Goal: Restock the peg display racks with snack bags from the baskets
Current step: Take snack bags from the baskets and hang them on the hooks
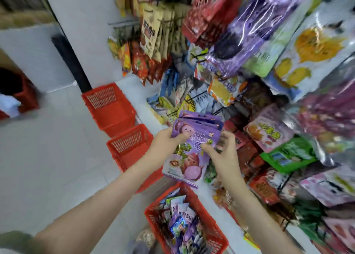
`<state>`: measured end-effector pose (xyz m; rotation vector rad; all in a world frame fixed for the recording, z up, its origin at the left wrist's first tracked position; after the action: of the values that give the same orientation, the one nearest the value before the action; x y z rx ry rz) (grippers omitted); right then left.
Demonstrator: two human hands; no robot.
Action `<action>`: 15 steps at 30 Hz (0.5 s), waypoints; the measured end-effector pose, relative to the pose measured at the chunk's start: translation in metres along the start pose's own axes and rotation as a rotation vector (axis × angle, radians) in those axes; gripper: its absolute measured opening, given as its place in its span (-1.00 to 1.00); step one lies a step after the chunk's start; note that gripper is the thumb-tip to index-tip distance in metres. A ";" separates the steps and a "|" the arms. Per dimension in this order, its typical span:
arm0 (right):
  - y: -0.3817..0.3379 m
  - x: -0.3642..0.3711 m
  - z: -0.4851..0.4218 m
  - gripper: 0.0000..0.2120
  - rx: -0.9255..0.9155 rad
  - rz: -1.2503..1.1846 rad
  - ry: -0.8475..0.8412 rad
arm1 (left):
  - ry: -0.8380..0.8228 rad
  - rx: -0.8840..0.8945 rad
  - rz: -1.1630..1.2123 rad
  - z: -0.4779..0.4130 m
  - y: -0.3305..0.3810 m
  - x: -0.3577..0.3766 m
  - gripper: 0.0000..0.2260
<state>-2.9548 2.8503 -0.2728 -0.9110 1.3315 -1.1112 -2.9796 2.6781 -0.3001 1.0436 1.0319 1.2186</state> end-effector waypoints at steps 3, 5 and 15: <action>-0.044 -0.024 0.007 -0.61 -0.115 -0.052 0.076 | 0.009 0.078 0.013 0.015 0.040 0.008 -0.72; -0.066 -0.038 0.011 -0.68 -0.173 -0.051 0.104 | 0.001 0.105 0.020 0.023 0.062 0.016 -0.86; -0.118 -0.071 0.009 -0.54 -0.478 0.339 0.406 | -0.154 0.192 0.020 0.020 0.117 0.035 -0.55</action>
<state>-2.9509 2.8872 -0.1398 -0.7720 2.0610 -0.7429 -2.9822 2.7185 -0.1833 1.2791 1.0344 1.0513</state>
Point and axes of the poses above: each hand's wrist, its own z-axis away from the middle knuckle, its own x-axis out of the palm, y = z × x, the point moved 6 cm from there along -z, towards the middle knuckle, and after that the axes turned 3 degrees about x, right-handed, at the moved point
